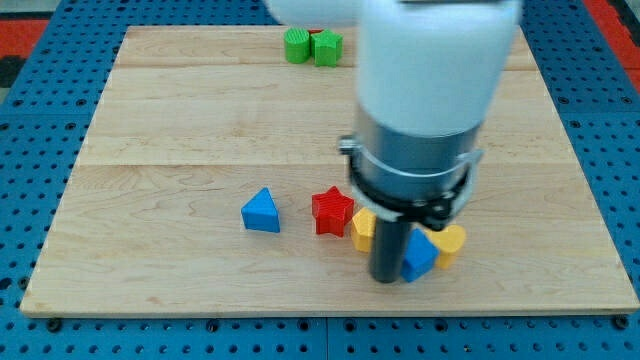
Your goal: Move the blue triangle red star to the top of the yellow hexagon
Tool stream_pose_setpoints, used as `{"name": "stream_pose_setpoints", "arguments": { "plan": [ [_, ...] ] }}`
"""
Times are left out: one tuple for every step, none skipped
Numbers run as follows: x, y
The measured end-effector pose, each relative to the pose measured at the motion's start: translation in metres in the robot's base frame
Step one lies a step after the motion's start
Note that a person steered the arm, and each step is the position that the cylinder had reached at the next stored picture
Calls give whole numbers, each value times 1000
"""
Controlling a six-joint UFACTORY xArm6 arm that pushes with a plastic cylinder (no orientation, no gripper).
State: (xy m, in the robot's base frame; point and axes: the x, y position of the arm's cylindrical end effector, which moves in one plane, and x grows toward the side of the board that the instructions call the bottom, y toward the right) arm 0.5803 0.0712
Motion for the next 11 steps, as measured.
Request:
{"name": "stream_pose_setpoints", "arguments": {
  "plan": [
    [0, 22],
    [10, -16],
    [10, -101],
    [-25, -154],
    [-77, -163],
    [-83, -142],
    [-83, -75],
    [-83, -30],
    [-83, -44],
    [-82, -72],
    [-79, -3]
  ]
}}
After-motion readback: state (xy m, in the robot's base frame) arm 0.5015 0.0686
